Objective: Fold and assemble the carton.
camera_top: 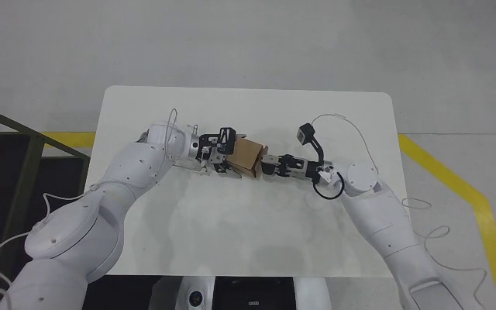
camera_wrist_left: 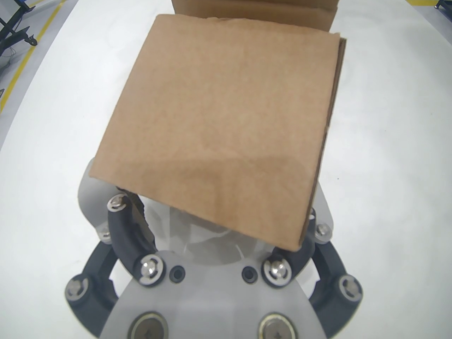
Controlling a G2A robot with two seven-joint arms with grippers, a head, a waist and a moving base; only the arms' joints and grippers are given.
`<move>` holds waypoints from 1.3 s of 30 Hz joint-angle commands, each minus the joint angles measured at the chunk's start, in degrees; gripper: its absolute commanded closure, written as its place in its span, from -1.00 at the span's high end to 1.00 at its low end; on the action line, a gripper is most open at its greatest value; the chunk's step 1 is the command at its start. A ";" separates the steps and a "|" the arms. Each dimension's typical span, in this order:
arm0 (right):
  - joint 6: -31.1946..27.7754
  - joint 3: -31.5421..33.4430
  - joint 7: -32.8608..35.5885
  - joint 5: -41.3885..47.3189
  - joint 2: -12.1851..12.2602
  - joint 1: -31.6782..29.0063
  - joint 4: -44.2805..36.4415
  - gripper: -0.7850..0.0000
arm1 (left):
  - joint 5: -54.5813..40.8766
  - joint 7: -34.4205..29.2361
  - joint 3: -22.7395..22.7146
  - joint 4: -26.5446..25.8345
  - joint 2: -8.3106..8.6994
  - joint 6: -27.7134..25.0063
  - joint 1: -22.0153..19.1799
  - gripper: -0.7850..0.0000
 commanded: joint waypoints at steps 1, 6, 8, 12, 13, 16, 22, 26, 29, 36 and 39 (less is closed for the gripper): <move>0.15 -0.21 -0.11 -0.15 -0.09 0.29 0.55 -0.37 | 0.01 -0.07 -0.07 0.06 -0.03 -0.07 0.05 1.00; 0.96 -0.73 -0.86 -2.48 -0.16 1.00 1.15 -0.32 | 0.29 -0.32 -0.17 0.04 -0.12 -0.19 0.08 1.00; 1.38 -0.84 -1.40 -3.63 -0.12 1.07 1.13 -0.36 | 0.34 -0.33 -0.23 0.07 -0.15 -0.21 0.09 1.00; 1.97 -0.81 -2.09 -5.00 -0.03 0.90 0.77 -0.51 | 0.59 -0.39 -0.31 0.13 -0.20 -0.28 0.07 1.00; 2.00 -0.76 -2.13 -5.07 -0.01 0.83 0.69 -0.51 | 0.64 -0.42 -0.32 0.13 -0.22 -0.29 0.08 1.00; 2.00 -0.45 -2.32 -5.34 0.08 0.64 0.53 -0.52 | 0.72 -0.42 -0.39 0.20 -0.27 -0.47 0.08 1.00; 2.24 0.29 -2.60 -6.05 0.36 0.09 0.10 -0.55 | 0.88 -0.54 -0.54 0.33 -0.37 -0.47 0.13 1.00; 2.88 0.53 -3.00 -7.22 0.54 -0.26 -0.51 -0.58 | 1.08 -0.52 -0.58 0.35 -0.43 -0.49 0.18 1.00; 3.26 0.70 -3.54 -8.00 0.65 -0.51 -1.01 -0.58 | 1.24 -0.53 -0.60 0.32 -0.48 -0.49 0.23 1.00; 4.83 0.52 -4.28 -9.63 0.73 -0.56 -2.51 -0.62 | 1.51 -0.63 -0.71 0.11 -0.59 -0.49 0.28 1.00; 5.48 0.08 -4.42 -10.08 0.62 -0.24 -3.23 -0.62 | 1.66 -0.75 -0.75 -0.09 -0.63 -0.50 0.26 1.00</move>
